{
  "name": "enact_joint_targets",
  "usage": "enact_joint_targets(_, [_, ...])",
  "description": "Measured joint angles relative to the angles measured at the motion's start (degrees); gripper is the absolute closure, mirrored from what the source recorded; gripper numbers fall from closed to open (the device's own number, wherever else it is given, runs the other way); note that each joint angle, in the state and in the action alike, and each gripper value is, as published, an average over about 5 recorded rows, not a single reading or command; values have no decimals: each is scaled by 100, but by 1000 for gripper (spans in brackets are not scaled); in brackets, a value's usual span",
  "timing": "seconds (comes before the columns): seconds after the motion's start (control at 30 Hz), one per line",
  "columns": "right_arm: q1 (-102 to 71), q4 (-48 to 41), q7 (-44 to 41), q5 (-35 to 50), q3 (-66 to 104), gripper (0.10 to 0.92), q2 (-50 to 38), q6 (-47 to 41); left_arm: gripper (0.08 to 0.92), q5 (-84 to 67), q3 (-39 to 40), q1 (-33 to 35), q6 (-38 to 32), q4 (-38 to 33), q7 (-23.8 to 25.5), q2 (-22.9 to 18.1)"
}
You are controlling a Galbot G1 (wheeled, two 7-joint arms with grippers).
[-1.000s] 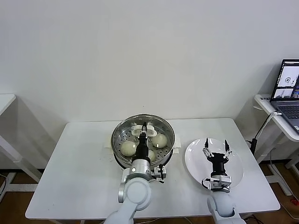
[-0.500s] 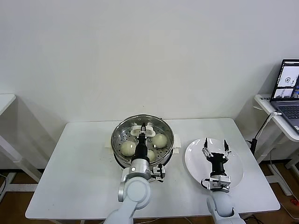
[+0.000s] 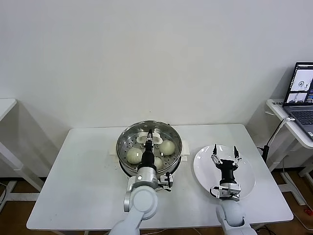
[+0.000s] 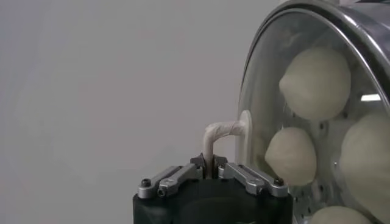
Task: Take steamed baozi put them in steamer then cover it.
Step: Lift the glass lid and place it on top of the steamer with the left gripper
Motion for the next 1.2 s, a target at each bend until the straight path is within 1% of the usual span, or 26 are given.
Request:
enact_joint_targets(0.43, [-3,10,1,-29,0,203,-6,4,813,20,-49,48,-43,15,17,-45])
enact_joint_targets(0.53, [-7,12,1,-36,-2,203,-9,4,795,14,-59,63,-54,4,16,-61])
enact_joint_targets(0.63, [-13,18,2,-48,-6,203,-7,5,729,-3,-69,67,-60,-14,9,-81])
enact_joint_targets(0.87, [-27,43,2,-62,-13,203,2,5,521,-89,-70,114,-55,-125,-3,-65])
enact_joint_targets(1.2, [-37,91,8,-69,-16,203,-13,3,240,-299,14,294,4,-558,37,160])
